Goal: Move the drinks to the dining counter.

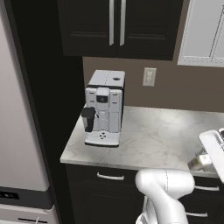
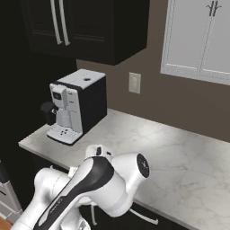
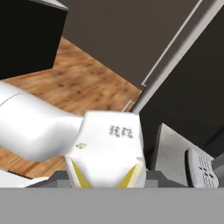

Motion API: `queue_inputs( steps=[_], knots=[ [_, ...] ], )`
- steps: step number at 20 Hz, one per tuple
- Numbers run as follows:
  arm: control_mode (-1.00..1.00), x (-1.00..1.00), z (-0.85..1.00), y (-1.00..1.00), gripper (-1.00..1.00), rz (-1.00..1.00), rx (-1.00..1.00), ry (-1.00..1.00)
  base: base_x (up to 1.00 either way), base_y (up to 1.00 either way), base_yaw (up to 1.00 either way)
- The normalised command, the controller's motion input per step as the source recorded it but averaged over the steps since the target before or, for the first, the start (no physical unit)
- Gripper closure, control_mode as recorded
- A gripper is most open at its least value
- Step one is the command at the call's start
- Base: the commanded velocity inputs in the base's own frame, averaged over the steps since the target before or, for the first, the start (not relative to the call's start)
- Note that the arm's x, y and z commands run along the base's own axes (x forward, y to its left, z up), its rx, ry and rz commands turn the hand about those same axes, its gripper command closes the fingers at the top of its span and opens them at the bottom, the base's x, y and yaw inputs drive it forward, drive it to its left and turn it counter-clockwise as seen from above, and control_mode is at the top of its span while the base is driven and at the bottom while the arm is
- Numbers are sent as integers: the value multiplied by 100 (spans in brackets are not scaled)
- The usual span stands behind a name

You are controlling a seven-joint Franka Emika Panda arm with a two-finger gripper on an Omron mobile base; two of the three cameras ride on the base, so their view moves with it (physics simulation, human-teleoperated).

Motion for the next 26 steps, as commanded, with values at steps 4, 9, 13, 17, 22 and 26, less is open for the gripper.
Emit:
queue_inputs(
  steps=[4,9,13,17,22,26],
  knots=[
    [-100,-1,0,2,100,4,0,-1,0,0,0],
    [100,0,0,0,100,0,0,0,0,0,0],
    [100,0,0,0,100,0,0,0,-72,0,6],
    [100,0,0,0,100,0,0,0,-100,1,15],
    [100,0,0,0,100,0,0,0,-97,26,22],
    [100,0,0,0,100,0,0,0,-63,62,30]
  ],
)
